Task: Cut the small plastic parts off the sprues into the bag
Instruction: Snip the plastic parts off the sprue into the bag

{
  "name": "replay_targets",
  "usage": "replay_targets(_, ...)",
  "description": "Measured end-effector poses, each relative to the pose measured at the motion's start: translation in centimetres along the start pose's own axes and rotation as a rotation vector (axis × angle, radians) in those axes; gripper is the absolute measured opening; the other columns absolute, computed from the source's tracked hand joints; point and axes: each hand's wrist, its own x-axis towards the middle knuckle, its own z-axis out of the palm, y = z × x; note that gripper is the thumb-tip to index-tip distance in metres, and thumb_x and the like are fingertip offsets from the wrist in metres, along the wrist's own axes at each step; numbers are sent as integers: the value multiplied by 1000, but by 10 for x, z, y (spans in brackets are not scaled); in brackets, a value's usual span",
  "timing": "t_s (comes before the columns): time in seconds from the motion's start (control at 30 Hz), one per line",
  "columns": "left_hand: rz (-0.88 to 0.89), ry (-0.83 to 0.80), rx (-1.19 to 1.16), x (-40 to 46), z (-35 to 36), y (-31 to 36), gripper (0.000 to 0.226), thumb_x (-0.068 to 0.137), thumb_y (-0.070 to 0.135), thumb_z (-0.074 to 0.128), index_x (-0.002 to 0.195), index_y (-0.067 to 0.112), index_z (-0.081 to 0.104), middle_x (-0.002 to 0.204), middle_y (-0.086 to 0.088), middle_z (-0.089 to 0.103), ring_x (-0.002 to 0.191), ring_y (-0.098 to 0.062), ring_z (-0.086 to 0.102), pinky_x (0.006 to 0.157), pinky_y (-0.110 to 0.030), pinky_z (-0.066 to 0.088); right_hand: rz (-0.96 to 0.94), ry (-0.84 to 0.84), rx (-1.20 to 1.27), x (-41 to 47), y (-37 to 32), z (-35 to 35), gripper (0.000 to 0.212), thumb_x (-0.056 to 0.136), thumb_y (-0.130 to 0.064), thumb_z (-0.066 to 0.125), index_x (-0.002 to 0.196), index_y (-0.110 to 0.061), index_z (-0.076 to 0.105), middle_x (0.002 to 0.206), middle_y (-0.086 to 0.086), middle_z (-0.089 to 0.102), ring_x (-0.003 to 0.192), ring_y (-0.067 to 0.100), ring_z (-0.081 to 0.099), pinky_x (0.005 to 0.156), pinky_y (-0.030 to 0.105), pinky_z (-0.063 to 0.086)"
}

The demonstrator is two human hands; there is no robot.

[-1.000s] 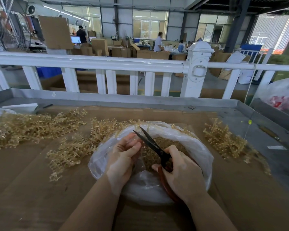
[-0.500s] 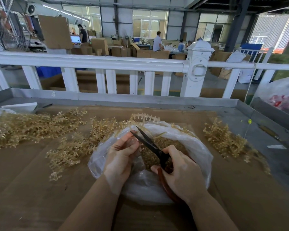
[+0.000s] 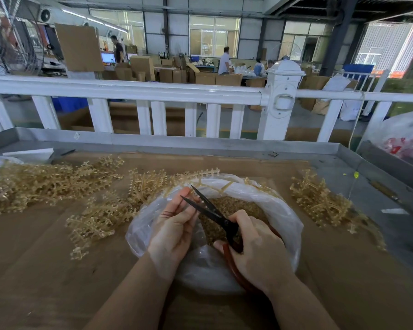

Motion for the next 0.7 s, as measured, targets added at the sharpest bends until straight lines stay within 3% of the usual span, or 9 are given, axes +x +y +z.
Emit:
replay_targets(0.33, -46, -44, 26, -4, 3, 0, 39, 89, -20, 37, 99, 7, 63, 78, -4, 75, 71, -10, 72, 57, -18, 56, 2, 20, 14, 1, -2, 0, 47, 78, -64, 46, 103, -25, 53, 92, -9, 61, 85, 11, 58, 70, 20, 46)
replay_targets(0.57, -31, -40, 49, -4, 5, -1, 39, 87, -22, 38, 97, 6, 63, 77, -4, 74, 70, -10, 72, 60, -18, 57, -4, 12, 11, 3, -2, 0, 41, 79, -60, 53, 98, -23, 52, 83, -10, 60, 73, 7, 57, 61, 12, 36)
replay_targets(0.7, -11, -44, 49, -5, 7, -2, 36, 85, -22, 40, 95, 4, 62, 75, -4, 74, 70, -11, 72, 58, -18, 56, -23, 9, 26, 4, 0, 0, 41, 81, -55, 61, 100, -20, 53, 83, -7, 64, 72, 8, 60, 60, 14, 44)
